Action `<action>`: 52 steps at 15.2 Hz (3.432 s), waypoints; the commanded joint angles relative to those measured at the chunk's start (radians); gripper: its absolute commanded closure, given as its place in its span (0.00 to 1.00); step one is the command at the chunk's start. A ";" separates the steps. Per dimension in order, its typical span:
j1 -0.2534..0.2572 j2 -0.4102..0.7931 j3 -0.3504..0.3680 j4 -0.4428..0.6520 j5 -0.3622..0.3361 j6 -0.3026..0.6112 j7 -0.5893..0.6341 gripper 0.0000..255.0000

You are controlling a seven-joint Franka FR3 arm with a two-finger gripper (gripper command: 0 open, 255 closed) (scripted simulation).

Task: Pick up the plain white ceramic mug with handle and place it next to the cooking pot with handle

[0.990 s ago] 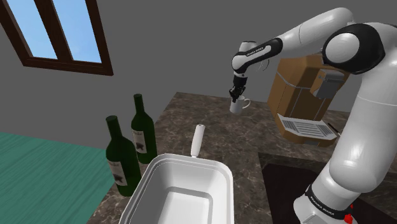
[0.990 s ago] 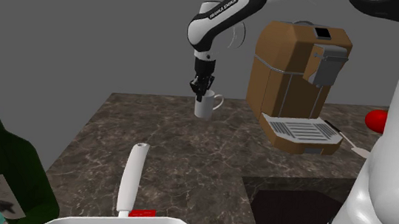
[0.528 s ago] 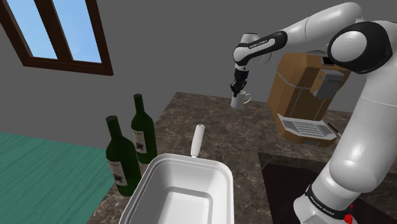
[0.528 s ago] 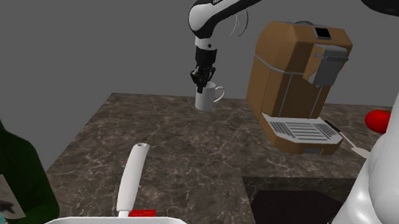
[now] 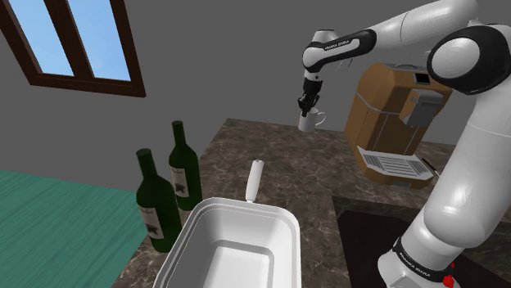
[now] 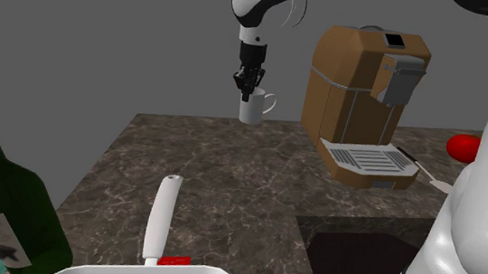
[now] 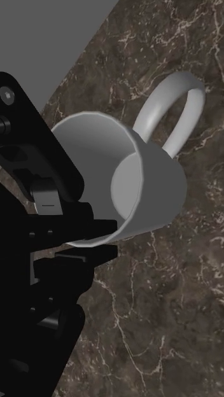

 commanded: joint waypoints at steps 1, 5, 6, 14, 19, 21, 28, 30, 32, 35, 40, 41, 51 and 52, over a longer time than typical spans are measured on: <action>0.001 -0.008 0.000 0.018 -0.003 -0.026 0.002 1.00; 0.001 -0.015 0.000 0.063 -0.005 -0.078 0.005 1.00; 0.001 -0.016 -0.001 0.075 -0.006 -0.091 0.005 1.00; 0.000 -0.018 -0.001 0.180 -0.007 -0.198 0.007 1.00; 0.012 -0.033 0.008 0.215 -0.013 -0.247 0.031 1.00; 0.039 -0.071 0.028 0.169 -0.026 -0.237 0.080 1.00; 0.121 -0.170 0.112 0.052 -0.053 -0.217 0.250 1.00; 0.143 -0.189 0.138 0.031 -0.057 -0.214 0.298 1.00; 0.165 -0.203 0.164 0.014 -0.059 -0.212 0.346 1.00; 0.197 -0.218 0.204 -0.003 -0.060 -0.211 0.419 1.00; 0.249 -0.222 0.272 -0.007 -0.060 -0.213 0.539 1.00; 0.256 -0.221 0.280 -0.005 -0.060 -0.214 0.554 1.00; 0.256 -0.219 0.281 -0.138 -0.060 -0.079 0.556 1.00; 0.256 -0.218 0.281 -0.150 -0.060 -0.066 0.557 1.00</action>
